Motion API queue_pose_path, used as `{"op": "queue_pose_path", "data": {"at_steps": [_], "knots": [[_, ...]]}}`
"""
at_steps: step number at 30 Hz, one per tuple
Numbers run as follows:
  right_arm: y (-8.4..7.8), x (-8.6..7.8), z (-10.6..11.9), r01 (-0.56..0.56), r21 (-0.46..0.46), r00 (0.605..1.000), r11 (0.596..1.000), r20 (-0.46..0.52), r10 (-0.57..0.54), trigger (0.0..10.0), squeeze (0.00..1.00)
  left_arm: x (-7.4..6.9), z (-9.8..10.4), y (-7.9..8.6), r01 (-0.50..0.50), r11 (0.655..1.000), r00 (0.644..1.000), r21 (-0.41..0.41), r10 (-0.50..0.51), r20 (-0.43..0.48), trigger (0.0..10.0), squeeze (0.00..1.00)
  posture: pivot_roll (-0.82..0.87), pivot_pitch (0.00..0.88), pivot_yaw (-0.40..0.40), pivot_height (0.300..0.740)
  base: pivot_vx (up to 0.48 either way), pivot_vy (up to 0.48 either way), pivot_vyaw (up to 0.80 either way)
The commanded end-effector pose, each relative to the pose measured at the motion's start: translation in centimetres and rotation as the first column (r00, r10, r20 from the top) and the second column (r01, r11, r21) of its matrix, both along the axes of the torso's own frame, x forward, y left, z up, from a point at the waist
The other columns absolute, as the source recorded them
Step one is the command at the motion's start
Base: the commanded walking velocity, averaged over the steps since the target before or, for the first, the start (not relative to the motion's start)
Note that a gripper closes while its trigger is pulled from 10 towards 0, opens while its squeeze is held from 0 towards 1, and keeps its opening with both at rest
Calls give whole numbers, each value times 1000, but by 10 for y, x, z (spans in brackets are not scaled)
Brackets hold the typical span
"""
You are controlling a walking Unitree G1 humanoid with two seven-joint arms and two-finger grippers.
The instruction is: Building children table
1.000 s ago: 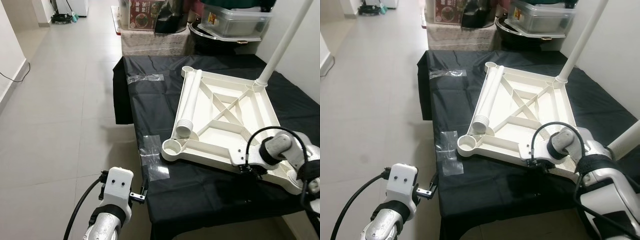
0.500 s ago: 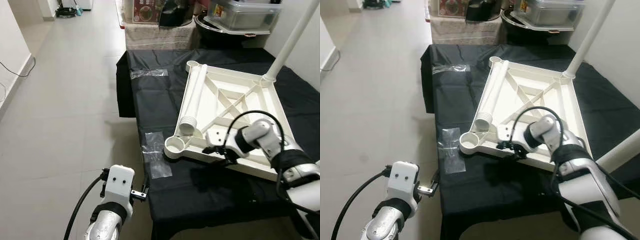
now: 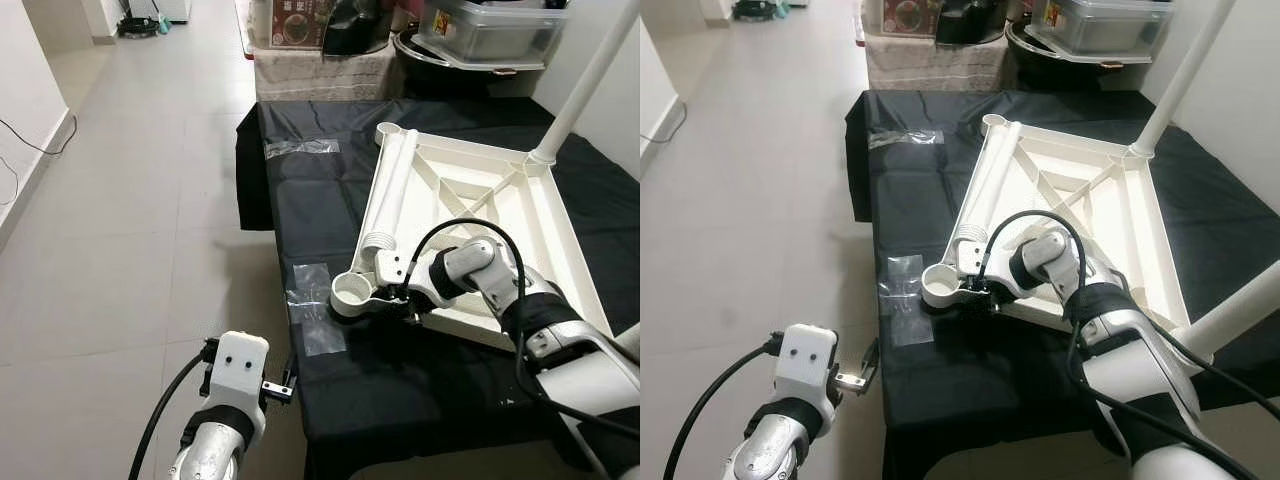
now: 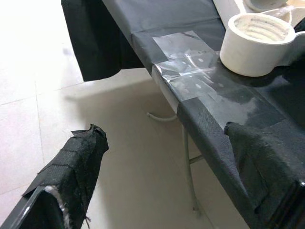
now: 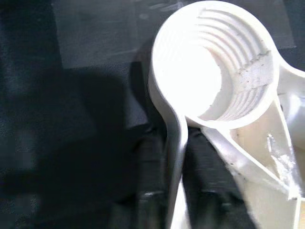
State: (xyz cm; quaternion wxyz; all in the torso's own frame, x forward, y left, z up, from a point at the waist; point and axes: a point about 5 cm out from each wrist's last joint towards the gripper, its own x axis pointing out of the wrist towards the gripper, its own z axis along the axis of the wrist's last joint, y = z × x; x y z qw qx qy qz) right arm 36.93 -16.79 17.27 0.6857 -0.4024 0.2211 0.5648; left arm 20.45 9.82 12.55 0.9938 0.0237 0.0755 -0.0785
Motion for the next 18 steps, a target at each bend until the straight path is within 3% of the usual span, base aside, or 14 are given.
{"op": "queue_pose_path", "data": {"at_steps": [1, 10, 13, 18], "knots": [[3, 0, -1, -11, -10, 1000, 1000, -7, 11, 0, 0, -2, -5, -2, 0, 1000, 1000, 2, 0, -22, 10000, 0, 51, 112, -90, 740, 0, 0, 0], [1, -11, -4, -104, 0, 989, 995, -105, 104, 0, 0, -2, -5, -2, 0, 1000, 1000, 1, 0, -22, 10000, 0, 50, 108, -89, 740, 0, 0, 0], [-6, -22, -9, -169, -2, 967, 986, -194, 166, 0, 0, -2, -5, -2, 0, 1000, 1000, 2, 0, -23, 10000, 0, 52, 102, -88, 740, 0, 0, 0], [-17, -31, -12, -218, -30, 945, 976, -256, 203, 0, 0, -3, -6, -2, 2, 1000, 1000, 3, -1, -23, 10000, 0, 51, 97, -85, 740, 0, 0, 0]]}}
